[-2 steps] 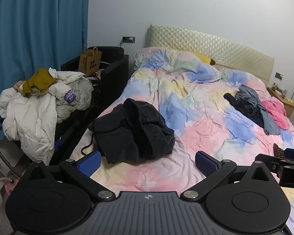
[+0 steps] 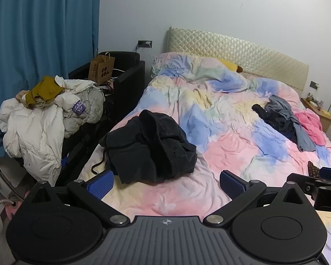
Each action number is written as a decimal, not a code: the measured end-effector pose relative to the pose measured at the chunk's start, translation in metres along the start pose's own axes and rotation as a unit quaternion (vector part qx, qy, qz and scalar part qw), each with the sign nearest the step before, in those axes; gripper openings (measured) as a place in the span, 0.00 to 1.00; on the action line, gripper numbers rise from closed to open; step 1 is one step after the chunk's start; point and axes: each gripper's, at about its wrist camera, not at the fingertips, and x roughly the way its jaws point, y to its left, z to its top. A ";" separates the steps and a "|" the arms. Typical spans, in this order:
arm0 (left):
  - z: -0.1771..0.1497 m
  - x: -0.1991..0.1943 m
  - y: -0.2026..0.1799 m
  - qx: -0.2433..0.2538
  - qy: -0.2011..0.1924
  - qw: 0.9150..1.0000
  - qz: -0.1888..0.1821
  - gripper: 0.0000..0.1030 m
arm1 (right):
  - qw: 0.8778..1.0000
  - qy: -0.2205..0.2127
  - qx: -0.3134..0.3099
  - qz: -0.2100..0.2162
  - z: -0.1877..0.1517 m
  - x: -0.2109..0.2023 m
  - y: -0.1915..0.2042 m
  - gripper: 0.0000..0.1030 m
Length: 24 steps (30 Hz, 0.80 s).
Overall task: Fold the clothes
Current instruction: 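Move both grippers toward the black trousers on the bed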
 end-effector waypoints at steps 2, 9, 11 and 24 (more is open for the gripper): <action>0.000 0.000 0.001 -0.004 0.006 1.000 -0.002 1.00 | 1.000 -0.002 0.000 0.000 0.000 -0.001 0.000 1.00; 0.000 -0.003 -0.001 0.002 0.003 1.000 -0.003 1.00 | 1.000 0.002 0.005 0.001 0.003 -0.003 -0.004 1.00; -0.006 -0.008 -0.004 0.002 0.003 1.000 -0.004 1.00 | 1.000 0.002 0.007 -0.001 0.002 -0.002 -0.006 1.00; -0.006 -0.005 -0.007 0.012 0.012 1.000 -0.009 1.00 | 1.000 0.007 0.018 -0.013 0.001 -0.007 -0.006 1.00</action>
